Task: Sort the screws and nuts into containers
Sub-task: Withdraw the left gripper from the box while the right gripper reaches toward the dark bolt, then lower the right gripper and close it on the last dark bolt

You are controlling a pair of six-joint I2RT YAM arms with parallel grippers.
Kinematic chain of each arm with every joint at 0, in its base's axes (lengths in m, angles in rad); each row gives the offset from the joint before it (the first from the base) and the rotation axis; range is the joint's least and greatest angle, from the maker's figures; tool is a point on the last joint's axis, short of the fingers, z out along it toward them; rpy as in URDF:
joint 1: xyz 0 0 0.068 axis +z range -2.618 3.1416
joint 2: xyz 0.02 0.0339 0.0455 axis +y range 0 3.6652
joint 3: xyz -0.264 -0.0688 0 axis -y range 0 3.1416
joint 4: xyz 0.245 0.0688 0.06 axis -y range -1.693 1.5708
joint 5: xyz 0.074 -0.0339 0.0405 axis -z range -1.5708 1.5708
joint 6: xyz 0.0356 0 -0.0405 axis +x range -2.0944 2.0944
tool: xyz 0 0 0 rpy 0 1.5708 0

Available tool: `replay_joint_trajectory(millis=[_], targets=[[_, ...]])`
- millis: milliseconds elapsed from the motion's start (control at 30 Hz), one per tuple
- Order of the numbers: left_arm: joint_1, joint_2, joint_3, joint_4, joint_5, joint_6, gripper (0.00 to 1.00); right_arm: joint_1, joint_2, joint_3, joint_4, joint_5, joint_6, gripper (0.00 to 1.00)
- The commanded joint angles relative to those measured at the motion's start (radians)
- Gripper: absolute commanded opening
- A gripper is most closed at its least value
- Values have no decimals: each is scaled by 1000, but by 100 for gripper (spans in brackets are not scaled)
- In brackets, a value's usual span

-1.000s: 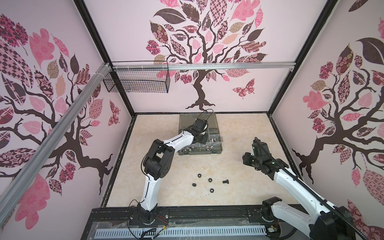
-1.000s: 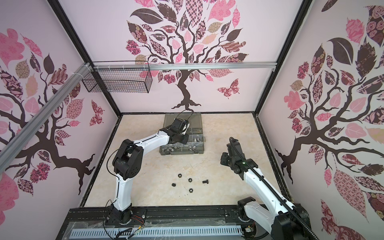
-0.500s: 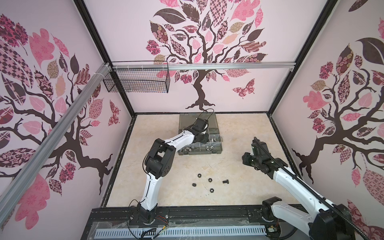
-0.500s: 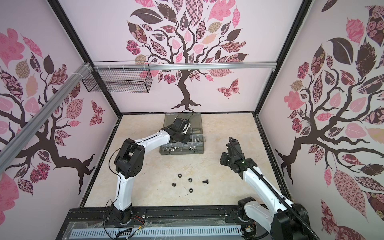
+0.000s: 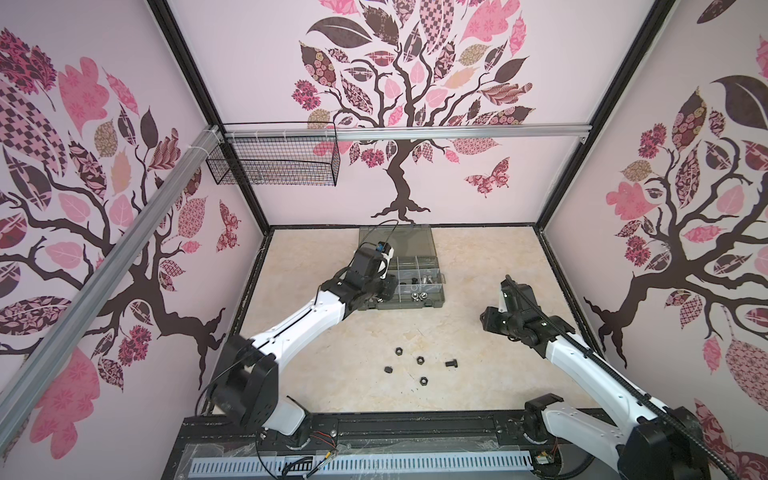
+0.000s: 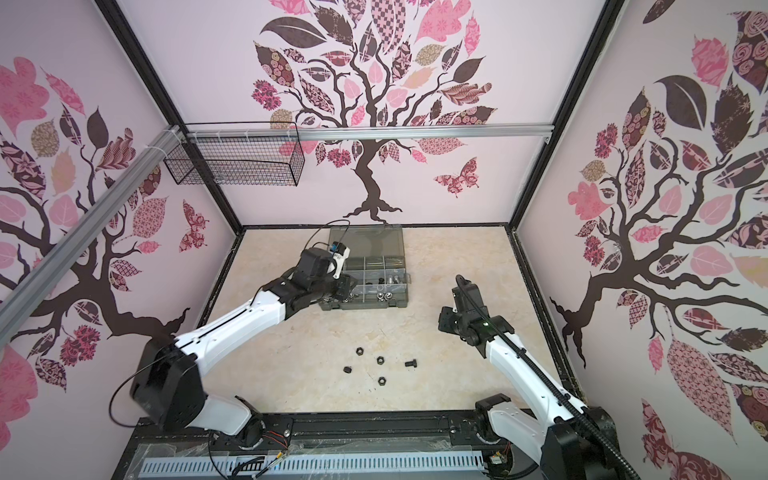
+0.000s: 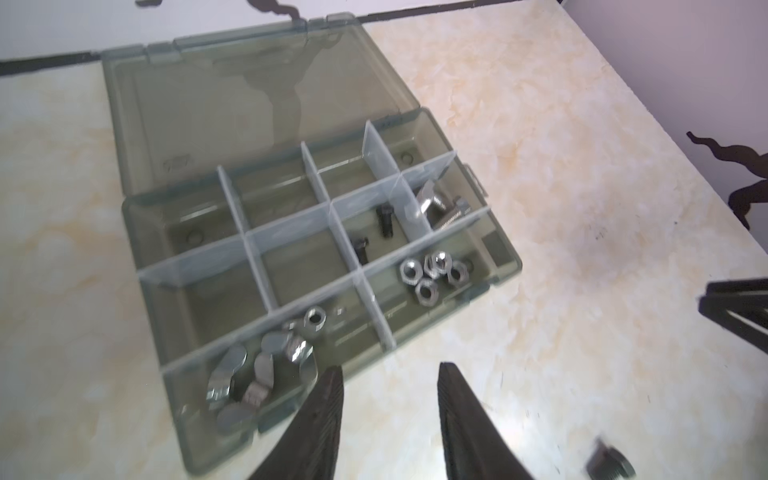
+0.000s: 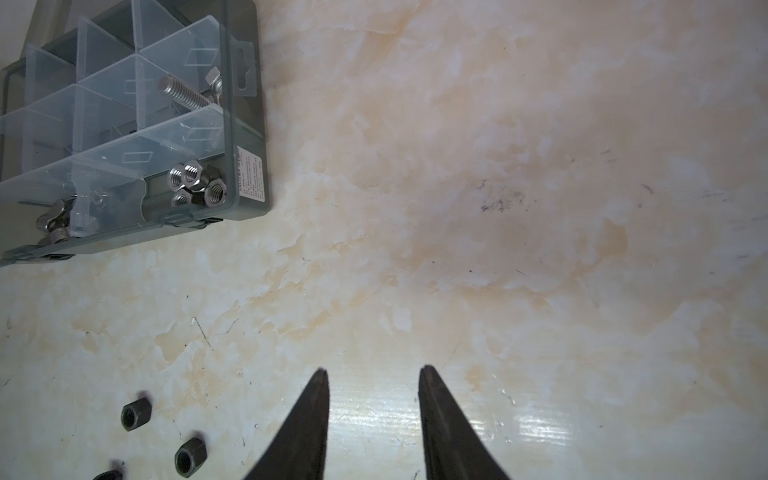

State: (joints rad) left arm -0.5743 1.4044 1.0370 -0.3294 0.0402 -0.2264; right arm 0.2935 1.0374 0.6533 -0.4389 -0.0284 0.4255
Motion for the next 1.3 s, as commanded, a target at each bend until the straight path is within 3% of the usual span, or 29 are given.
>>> replay_joint_trajectory(millis=[0,200,533,800,1267], targets=[[2,-141,-182,-17,-19,-88,42,56,13,6,-43,-12,16,39],[5,-425,-409,-60,-36,-182,42,202,58,13,-67,3,69,41],[3,-730,-571,-146,-55,-289,43,438,194,68,-156,58,118,48],[2,-765,-608,-146,-25,-312,43,537,262,78,-173,83,155,52],[1,-754,-622,-117,2,-323,43,597,382,116,-173,108,164,52]])
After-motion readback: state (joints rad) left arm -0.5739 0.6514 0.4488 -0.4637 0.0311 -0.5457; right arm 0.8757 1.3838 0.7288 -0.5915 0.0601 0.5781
